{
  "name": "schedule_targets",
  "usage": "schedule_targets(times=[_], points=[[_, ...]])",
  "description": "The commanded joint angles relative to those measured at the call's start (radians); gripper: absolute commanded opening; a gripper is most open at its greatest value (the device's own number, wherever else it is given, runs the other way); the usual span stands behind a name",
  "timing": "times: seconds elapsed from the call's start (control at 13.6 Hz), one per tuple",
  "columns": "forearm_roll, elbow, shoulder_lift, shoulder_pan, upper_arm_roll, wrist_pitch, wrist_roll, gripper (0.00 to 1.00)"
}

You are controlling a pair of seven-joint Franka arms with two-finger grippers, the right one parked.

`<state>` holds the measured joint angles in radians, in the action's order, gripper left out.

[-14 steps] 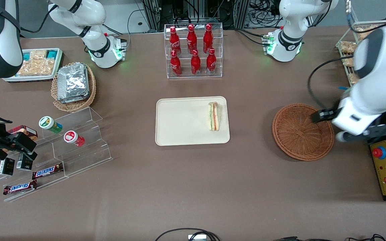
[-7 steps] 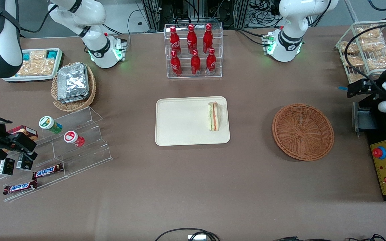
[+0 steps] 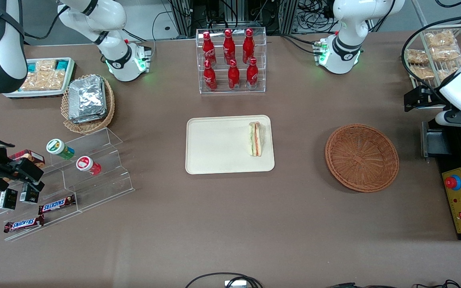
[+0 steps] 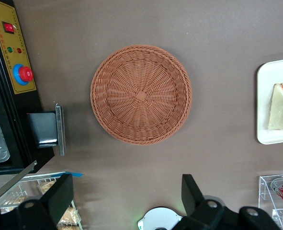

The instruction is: Place sandwich from basket to tray

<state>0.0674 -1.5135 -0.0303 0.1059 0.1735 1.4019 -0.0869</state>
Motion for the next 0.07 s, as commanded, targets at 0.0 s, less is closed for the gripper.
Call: schedule_targets(times=[0.0], points=[[-0.015, -0.004, 0.017, 0.009, -0.002, -0.015, -0.019, 1.0]])
